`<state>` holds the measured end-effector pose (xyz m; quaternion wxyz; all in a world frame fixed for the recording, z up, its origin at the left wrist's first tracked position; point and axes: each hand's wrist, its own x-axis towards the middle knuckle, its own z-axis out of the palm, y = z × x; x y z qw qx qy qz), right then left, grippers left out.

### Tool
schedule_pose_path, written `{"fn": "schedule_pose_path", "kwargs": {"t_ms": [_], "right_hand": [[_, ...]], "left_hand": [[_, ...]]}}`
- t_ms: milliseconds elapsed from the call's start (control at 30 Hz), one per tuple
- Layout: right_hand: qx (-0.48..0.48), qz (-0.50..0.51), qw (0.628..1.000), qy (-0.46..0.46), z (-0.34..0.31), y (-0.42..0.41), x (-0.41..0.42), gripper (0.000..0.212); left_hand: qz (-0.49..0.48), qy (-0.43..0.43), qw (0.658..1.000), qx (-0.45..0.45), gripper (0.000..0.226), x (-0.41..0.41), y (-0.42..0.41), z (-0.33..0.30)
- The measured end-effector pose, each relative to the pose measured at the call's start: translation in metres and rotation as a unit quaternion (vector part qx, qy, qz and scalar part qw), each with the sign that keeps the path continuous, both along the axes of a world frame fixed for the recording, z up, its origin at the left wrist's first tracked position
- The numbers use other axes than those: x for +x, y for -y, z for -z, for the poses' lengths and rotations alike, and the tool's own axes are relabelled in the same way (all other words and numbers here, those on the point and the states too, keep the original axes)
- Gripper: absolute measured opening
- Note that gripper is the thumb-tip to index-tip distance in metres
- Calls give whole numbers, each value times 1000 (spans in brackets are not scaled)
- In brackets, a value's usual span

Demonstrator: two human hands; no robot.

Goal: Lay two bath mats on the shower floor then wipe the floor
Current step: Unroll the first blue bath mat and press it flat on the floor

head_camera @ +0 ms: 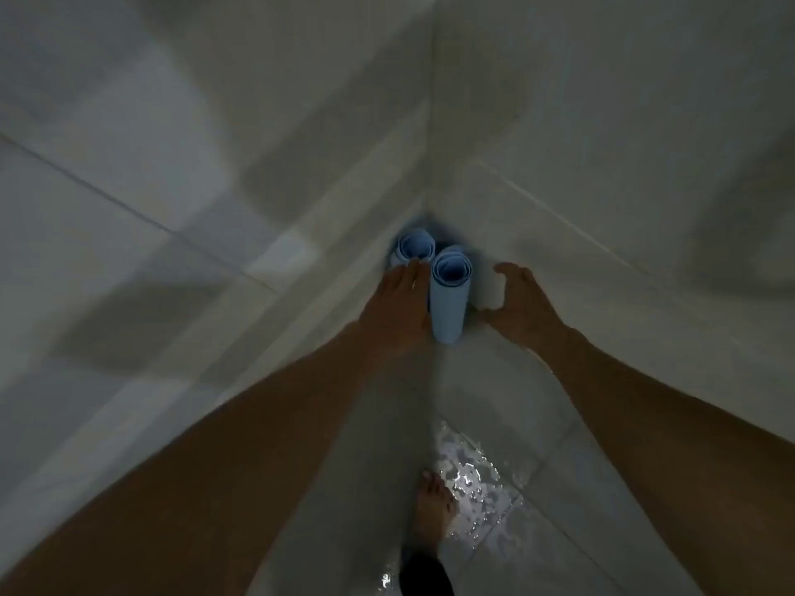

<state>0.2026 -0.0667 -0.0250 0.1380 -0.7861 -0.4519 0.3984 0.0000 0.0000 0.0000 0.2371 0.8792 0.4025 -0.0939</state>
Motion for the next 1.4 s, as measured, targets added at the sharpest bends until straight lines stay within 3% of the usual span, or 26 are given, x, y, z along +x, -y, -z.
{"fn": "schedule_pose_path", "kwargs": {"t_ms": [133, 233, 367, 467, 567, 633, 700, 767, 833, 933, 1033, 1133, 1300, 1400], "right_hand": [[36, -24, 998, -52, 63, -27, -4, 90], [90, 11, 990, -107, 100, -37, -9, 96], [154, 81, 974, -148, 123, -39, -14, 80], [171, 91, 972, -134, 129, -30, -11, 62], [150, 90, 980, -100, 127, -13, -3, 52], [149, 74, 983, -73, 120, 9, 1, 49], [165, 61, 983, -58, 109, 33, 3, 44], [172, 56, 983, -43, 98, 57, 2, 37], [161, 57, 985, -32, 87, 80, 0, 33], [119, 76, 989, -30, 68, 116, -5, 39], [83, 47, 995, -2, 49, 157, -19, 64], [48, -16, 997, 49, 30, 200, -38, 85], [1, 29, 998, 60, 6, 277, -73, 51], [-37, 52, 997, 54, -1, 324, -98, 66]], "left_hand": [[46, 30, 997, 45, 73, 29, -36, 48], [106, -3, 993, 56, 72, 44, -55, 74], [108, 25, 992, 66, 44, 54, -62, 88], [72, 67, 994, 40, 41, 58, -57, 90], [53, 99, 994, -7, 65, 61, -50, 94], [67, 65, 995, -42, 81, 59, -39, 99], [103, 18, 994, -29, 71, 56, -21, 99], [133, 36, 990, 37, 46, 54, 0, 97], [133, 60, 987, 75, 27, 54, 22, 94], [135, 63, 987, 57, 39, 47, 51, 90], [120, 80, 988, -53, 28, 37, 87, 73], [119, 69, 987, -83, 37, 21, 129, 58], [112, 44, 988, -92, 14, -4, 193, 40], [163, 29, 983, -83, 12, -16, 230, 25]]}}
